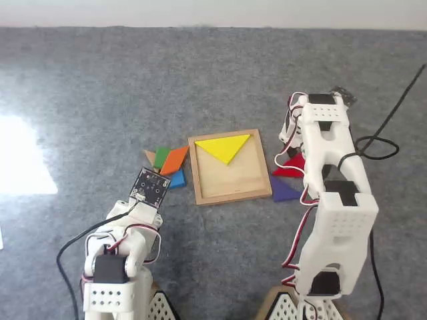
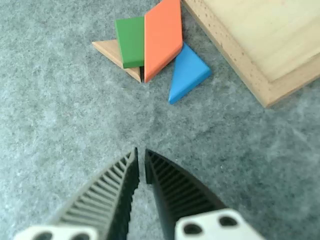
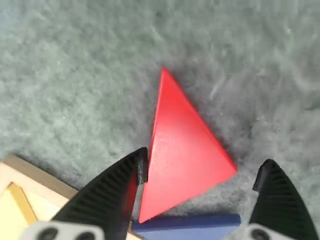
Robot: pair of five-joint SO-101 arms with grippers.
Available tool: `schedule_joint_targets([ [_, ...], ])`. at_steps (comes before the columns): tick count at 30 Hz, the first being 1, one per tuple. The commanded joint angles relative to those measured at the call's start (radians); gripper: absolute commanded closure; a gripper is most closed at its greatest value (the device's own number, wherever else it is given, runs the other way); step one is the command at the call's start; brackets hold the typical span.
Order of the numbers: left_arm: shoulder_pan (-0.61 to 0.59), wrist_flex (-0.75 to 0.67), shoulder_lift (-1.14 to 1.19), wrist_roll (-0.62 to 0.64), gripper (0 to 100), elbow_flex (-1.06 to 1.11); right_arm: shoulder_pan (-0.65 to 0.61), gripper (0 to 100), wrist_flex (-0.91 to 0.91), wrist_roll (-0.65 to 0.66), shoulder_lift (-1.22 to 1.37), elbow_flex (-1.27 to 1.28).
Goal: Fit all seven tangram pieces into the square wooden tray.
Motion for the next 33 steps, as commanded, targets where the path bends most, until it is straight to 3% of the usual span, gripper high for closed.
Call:
schedule_joint_targets([
  [1, -0.005, 0.006, 0.006, 0.006, 98, -0.008, 0.001, 67.0, -0.019, 0.025, 0.033, -0.026],
  [14, -0.005, 0.006, 0.006, 0.006, 98, -0.008, -0.001, 67.1, -0.015, 0.025, 0.114, -0.083],
  [20, -0.005, 0.006, 0.006, 0.006, 98, -0.008, -0.001, 78.9, -0.01, 0.031, 0.108, -0.083],
  [31, -0.005, 0.006, 0.006, 0.006, 98, -0.008, -0.007, 76.0, 0.062, 0.077, 0.108, -0.12],
  [33, -0.005, 0.006, 0.006, 0.006, 98, -0.008, -0.008, 70.9, 0.11, 0.114, 0.108, -0.14],
])
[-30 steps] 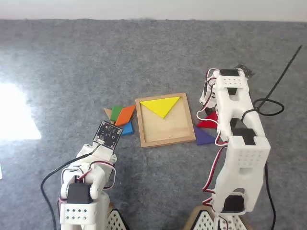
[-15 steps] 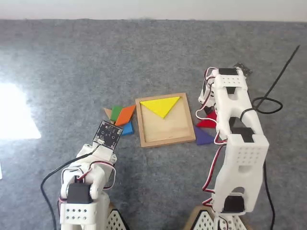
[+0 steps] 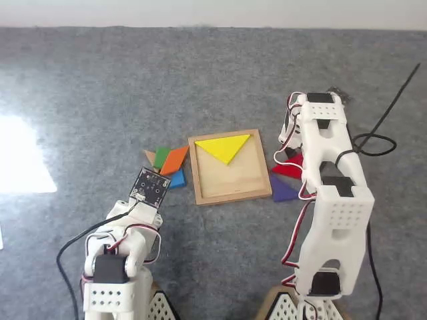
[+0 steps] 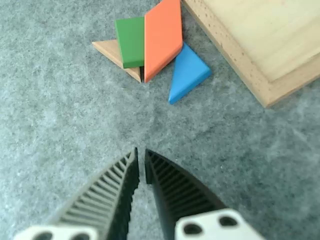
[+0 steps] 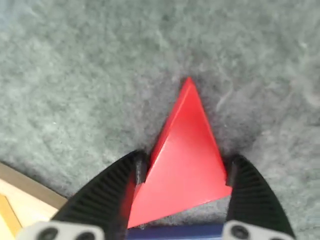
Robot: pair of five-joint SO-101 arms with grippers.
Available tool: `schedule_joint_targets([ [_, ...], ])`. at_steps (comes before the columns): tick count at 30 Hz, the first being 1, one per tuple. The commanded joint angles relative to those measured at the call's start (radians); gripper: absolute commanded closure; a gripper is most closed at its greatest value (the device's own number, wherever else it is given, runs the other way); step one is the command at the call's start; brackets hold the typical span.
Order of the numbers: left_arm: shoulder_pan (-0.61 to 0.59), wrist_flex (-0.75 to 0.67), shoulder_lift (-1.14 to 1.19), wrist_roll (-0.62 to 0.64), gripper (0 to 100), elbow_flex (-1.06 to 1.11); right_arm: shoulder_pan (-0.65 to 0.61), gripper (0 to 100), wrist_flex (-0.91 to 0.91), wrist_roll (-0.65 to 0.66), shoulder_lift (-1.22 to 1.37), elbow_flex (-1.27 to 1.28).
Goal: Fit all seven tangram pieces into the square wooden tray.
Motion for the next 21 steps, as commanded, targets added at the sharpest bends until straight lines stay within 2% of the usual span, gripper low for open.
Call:
schedule_joint_targets([
  [1, -0.005, 0.006, 0.006, 0.006, 98, -0.008, -0.021, 67.3, 0.104, 0.066, 0.002, -0.063],
  [4, -0.005, 0.006, 0.006, 0.006, 98, -0.008, -0.05, 57.0, 0.226, 0.057, 0.002, -0.109],
  [7, -0.005, 0.006, 0.006, 0.006, 98, -0.008, -0.084, 53.0, 0.277, 0.0, 0.007, -0.109],
  [12, -0.005, 0.006, 0.006, 0.006, 98, -0.008, -0.091, 53.1, 0.245, -0.061, 0.013, -0.109],
  [16, -0.005, 0.006, 0.006, 0.006, 98, -0.008, -0.071, 53.4, 0.183, -0.057, 0.015, -0.106],
  [21, -0.005, 0.006, 0.006, 0.006, 98, -0.008, -0.028, 63.7, 0.131, -0.026, 0.027, -0.104],
])
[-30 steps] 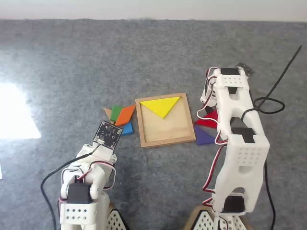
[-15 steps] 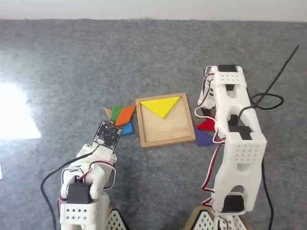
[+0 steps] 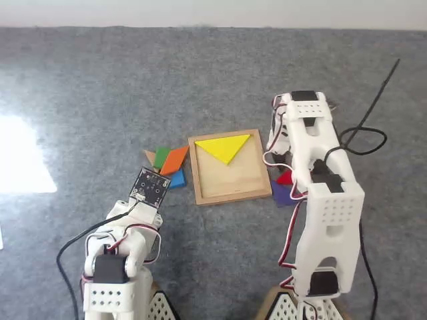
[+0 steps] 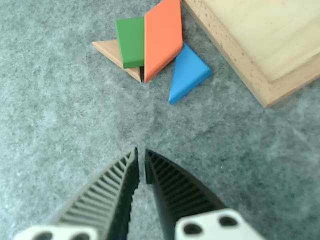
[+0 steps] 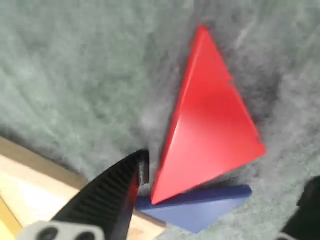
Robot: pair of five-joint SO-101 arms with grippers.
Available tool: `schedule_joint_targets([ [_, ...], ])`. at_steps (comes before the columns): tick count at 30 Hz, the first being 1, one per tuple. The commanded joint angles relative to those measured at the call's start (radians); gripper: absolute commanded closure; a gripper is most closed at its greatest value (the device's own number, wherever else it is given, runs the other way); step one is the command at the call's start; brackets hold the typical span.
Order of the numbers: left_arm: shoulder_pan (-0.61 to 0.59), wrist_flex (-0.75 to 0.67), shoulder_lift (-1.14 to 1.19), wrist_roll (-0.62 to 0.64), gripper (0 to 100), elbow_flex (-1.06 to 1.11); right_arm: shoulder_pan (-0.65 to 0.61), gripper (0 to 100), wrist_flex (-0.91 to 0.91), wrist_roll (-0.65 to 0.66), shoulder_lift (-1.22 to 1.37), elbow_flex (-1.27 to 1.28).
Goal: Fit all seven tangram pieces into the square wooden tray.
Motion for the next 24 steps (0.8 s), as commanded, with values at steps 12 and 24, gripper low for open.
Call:
schedule_joint_targets([
  [12, -0.005, 0.006, 0.006, 0.006, 98, -0.008, 0.035, 69.9, -0.087, 0.028, 0.048, -0.043],
  [24, -0.005, 0.006, 0.006, 0.006, 98, -0.008, 0.058, 70.0, -0.2, 0.27, -0.016, -0.043],
])
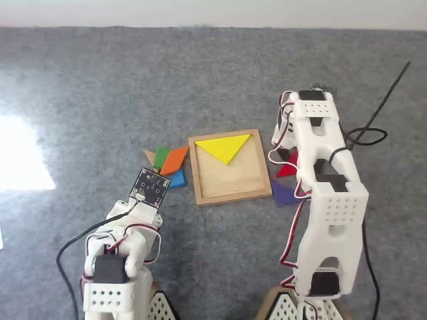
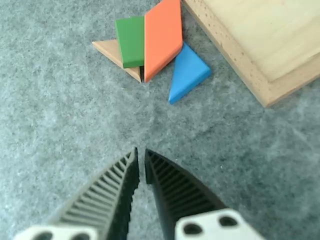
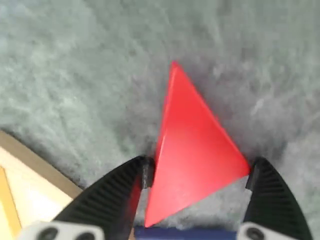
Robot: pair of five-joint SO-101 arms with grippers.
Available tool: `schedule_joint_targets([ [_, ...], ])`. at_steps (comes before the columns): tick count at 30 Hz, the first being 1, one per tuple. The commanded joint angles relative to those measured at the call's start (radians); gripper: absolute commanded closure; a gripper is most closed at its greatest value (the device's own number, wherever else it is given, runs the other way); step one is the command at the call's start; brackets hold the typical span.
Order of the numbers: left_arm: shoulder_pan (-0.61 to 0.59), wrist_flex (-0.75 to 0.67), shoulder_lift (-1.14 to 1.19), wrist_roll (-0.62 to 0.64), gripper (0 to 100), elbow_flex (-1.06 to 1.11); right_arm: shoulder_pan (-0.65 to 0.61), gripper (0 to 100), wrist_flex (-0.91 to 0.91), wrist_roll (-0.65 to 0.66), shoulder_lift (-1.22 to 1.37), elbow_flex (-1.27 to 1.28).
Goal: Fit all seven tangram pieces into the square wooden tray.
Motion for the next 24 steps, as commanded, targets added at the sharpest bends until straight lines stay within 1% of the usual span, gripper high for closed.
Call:
schedule_joint_targets([
  [1, -0.005, 0.006, 0.006, 0.006, 98, -0.008, 0.024, 70.0, -0.064, 0.087, -0.036, -0.028],
  [3, -0.005, 0.006, 0.006, 0.006, 98, -0.008, 0.039, 70.0, -0.081, 0.157, -0.036, -0.028],
  [8, -0.005, 0.006, 0.006, 0.006, 98, -0.008, 0.094, 70.0, -0.113, 0.377, -0.036, -0.025],
  [15, -0.005, 0.006, 0.006, 0.006, 98, -0.008, 0.105, 69.9, -0.116, 0.399, -0.048, -0.029],
  [16, -0.005, 0.006, 0.006, 0.006, 98, -0.008, 0.105, 69.9, -0.122, 0.423, -0.054, -0.032],
  [20, -0.005, 0.006, 0.006, 0.006, 98, -0.008, 0.11, 69.9, -0.128, 0.597, -0.082, -0.037],
  [24, -0.005, 0.006, 0.006, 0.006, 98, -0.008, 0.108, 69.9, -0.128, 0.666, -0.079, -0.037],
])
